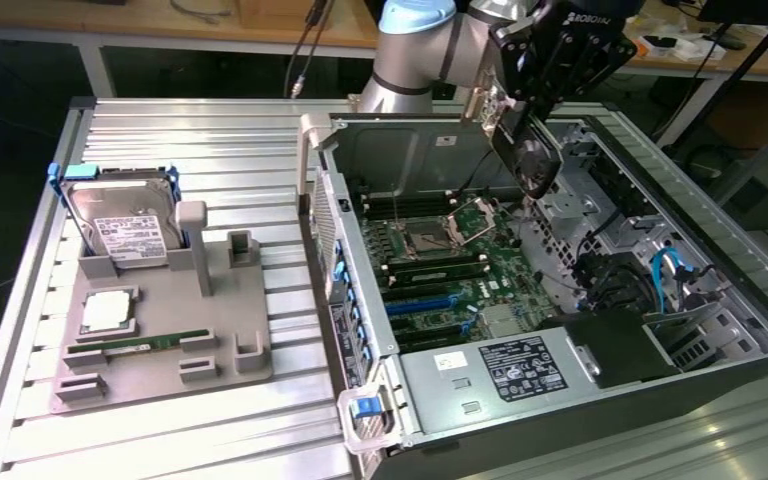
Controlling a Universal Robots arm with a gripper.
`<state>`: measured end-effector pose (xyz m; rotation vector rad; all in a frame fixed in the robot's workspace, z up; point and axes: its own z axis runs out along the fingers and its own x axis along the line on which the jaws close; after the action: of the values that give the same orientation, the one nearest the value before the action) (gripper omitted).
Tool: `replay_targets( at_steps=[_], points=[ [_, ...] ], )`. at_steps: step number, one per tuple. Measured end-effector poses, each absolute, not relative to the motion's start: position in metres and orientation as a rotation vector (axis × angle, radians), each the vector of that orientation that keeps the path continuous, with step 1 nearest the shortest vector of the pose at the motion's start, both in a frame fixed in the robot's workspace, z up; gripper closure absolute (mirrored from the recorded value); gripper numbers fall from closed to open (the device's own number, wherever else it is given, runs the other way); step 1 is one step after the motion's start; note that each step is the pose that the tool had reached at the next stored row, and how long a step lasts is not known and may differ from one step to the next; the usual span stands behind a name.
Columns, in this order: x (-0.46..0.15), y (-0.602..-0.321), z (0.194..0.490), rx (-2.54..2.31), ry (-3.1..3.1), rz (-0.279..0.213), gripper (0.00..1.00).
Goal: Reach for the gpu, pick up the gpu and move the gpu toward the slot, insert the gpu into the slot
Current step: 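Pick up the gpu and move the gpu toward the slot, then insert the gpu into the slot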
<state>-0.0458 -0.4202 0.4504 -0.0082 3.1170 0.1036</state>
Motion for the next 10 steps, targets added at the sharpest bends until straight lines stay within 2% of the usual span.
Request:
replay_targets(
  at_steps=[10],
  points=[
    [-0.0458, -0.4202, 0.4504, -0.008, 3.117, 0.104, 0.73]
  ],
)
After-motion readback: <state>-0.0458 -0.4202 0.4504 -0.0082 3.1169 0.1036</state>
